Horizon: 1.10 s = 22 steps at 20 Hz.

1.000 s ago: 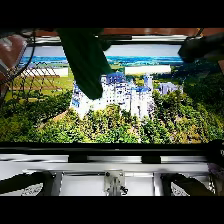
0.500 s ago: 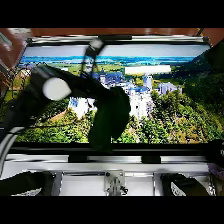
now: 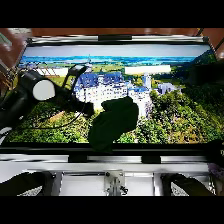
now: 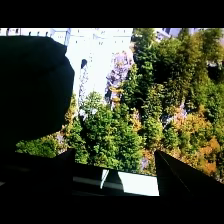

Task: Fold the shirts.

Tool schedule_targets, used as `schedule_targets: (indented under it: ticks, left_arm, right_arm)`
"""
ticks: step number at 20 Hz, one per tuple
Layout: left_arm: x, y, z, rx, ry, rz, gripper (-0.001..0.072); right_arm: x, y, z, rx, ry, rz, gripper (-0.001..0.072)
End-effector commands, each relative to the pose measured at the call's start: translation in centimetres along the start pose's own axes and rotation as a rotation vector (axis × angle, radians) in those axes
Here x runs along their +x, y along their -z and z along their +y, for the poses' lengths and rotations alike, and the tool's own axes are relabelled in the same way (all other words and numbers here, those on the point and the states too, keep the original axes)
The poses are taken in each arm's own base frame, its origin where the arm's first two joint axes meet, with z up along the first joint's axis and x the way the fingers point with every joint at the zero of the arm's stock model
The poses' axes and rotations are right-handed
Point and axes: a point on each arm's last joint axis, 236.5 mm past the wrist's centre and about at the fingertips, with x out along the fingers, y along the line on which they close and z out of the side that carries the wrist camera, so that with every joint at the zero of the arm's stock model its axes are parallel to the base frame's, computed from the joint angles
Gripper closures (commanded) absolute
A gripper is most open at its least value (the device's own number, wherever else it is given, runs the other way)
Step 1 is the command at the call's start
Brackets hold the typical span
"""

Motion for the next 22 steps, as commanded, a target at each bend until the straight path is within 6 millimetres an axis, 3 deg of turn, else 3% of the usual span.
schedule_targets:
  ticks: [1, 3, 6, 10, 14, 19, 20, 21, 22]
  left_arm:
    - [1.2, 7.9, 4.2, -0.167, -0.032, 0.13, -0.0013]
    - [4.3, 12.6, 4.4, -0.286, 0.002, 0.156, -0.0013]
    - [8.3, 15.1, 2.3, -0.43, 0.148, 0.13, -0.0013]
    - [11.8, 13.8, 1.2, -0.547, 0.229, 0.057, -0.0013]
    - [14.2, 12.2, 0.9, -0.591, 0.239, 0.021, -0.0007]
    - [16.2, 12.1, -0.1, -0.591, 0.269, 0.043, 0.0002]
    - [16.4, 11.7, -0.1, -0.602, 0.272, 0.031, 0.0047]
    - [16.4, 11.2, -0.1, -0.616, 0.279, 0.016, 0.0221]
    - [16.3, 10.8, -0.1, -0.618, 0.282, 0.001, 0.0333]
  right_arm:
    - [5.2, -0.3, 1.8, -0.052, -0.088, 0.128, 0.0104]
    - [9.2, -1.1, 2.7, -0.063, -0.134, 0.181, 0.0104]
    - [15.1, -0.9, 4.1, -0.059, -0.205, 0.286, 0.0104]
    - [20.6, 1.7, 4.5, -0.054, -0.235, 0.468, 0.0104]
    - [23.0, 3.0, 4.4, -0.071, -0.249, 0.542, 0.0104]
    - [24.4, 3.5, 4.1, 0.0, -0.314, 0.58, 0.0104]
    - [24.7, 3.7, 4.0, 0.012, -0.326, 0.59, 0.0104]
    - [25.1, 4.0, 4.0, 0.016, -0.329, 0.605, 0.0103]
    - [25.5, 4.5, 4.1, 0.021, -0.338, 0.627, 0.0101]
